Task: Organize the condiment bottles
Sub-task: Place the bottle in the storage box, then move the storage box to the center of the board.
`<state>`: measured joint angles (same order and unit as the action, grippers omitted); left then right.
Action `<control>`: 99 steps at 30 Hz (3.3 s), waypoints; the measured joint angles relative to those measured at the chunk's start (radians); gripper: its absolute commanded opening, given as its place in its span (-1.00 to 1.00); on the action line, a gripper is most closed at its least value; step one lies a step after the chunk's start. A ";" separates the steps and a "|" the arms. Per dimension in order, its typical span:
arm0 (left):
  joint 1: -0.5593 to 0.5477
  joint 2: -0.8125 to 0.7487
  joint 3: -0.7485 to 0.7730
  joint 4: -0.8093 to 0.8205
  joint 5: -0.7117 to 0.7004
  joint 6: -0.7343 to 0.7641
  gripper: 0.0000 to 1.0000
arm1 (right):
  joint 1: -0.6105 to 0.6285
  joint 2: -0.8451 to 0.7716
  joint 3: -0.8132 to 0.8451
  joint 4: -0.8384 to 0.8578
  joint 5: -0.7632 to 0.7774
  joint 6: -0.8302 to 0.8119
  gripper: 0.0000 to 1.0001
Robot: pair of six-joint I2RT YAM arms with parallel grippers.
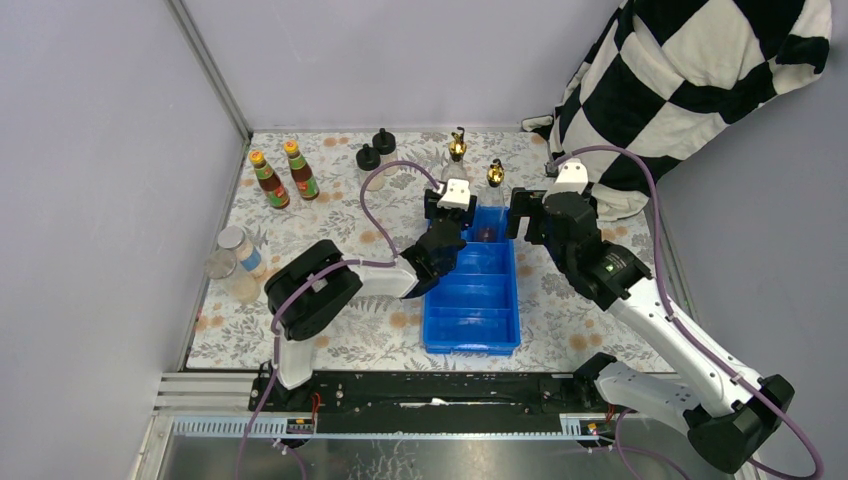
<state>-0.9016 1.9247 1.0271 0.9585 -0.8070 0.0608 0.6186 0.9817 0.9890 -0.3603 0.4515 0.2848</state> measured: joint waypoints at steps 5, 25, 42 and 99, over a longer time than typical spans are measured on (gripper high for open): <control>0.000 -0.024 -0.031 0.017 0.019 -0.006 -0.56 | 0.000 0.002 -0.002 0.006 0.000 0.000 0.95; 0.001 -0.016 -0.059 0.145 0.052 -0.045 -0.56 | 0.000 0.006 -0.008 0.007 0.000 0.000 0.95; 0.008 0.105 -0.095 0.183 0.057 -0.097 -0.57 | 0.000 0.015 -0.023 0.014 -0.003 0.001 0.95; -0.128 -0.386 -0.108 -0.385 -0.058 -0.230 0.24 | 0.000 -0.009 -0.045 -0.047 -0.053 0.081 0.74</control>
<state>-1.0294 1.5387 0.9188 0.5732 -0.8650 -0.1688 0.6186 0.9730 0.9436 -0.4068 0.3981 0.3656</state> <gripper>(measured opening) 0.700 0.911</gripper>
